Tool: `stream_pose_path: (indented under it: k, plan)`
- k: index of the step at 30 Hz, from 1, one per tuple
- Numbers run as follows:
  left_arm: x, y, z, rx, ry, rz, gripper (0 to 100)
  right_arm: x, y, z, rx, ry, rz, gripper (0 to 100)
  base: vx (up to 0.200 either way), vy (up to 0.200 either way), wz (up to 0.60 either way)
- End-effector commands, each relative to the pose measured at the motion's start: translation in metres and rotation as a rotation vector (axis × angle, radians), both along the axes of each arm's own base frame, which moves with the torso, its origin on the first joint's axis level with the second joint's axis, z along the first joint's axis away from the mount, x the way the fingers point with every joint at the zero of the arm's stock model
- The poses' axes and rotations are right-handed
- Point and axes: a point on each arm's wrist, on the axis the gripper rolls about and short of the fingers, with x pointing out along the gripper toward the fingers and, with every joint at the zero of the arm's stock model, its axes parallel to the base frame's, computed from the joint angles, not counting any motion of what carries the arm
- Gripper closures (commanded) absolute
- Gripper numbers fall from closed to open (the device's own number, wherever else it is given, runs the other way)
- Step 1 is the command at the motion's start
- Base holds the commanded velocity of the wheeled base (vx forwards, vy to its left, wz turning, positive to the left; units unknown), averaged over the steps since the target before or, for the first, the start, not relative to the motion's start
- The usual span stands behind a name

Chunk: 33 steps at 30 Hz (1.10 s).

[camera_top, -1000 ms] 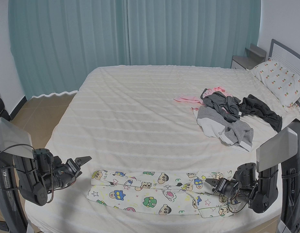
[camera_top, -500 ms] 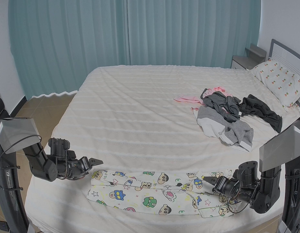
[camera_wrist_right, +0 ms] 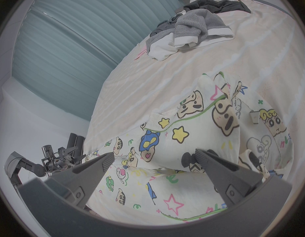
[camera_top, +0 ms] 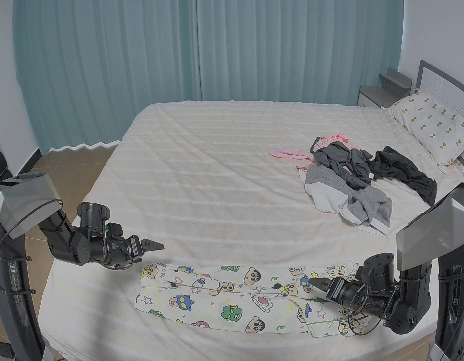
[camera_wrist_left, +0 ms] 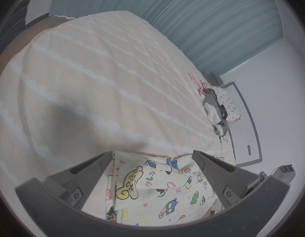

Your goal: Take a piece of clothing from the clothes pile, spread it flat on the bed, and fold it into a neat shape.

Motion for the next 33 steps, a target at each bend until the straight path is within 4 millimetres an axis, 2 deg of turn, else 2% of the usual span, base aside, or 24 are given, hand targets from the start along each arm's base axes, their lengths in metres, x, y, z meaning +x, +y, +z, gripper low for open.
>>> stream_pose_path:
  k: [1, 12, 20, 21, 33]
  plan:
    - [0.0, -0.001, -0.001, 0.004, 0.005, -0.006, 0, 0.001, 0.001, 0.001, 0.004, -0.011, 0.0, 0, 0.0, 0.0, 0.0]
    - [-0.007, -0.008, -0.01, 0.09, 0.014, -0.077, 0, 0.002, 0.001, 0.002, 0.007, -0.018, 0.0, 0, 0.0, 0.0, 0.0]
    - [-0.009, -0.025, -0.011, 0.096, 0.017, -0.122, 0, 0.002, 0.001, 0.002, 0.005, -0.019, -0.001, 0, 0.0, 0.0, 0.0]
    - [-0.009, -0.025, -0.011, 0.096, 0.017, -0.122, 100, 0.002, 0.001, 0.002, 0.006, -0.018, -0.001, 0, 0.0, 0.0, 0.0]
    - [-0.005, -0.017, -0.009, 0.097, 0.002, -0.094, 100, 0.002, 0.001, 0.0, 0.004, -0.014, -0.001, 0, 0.0, 0.0, 0.0]
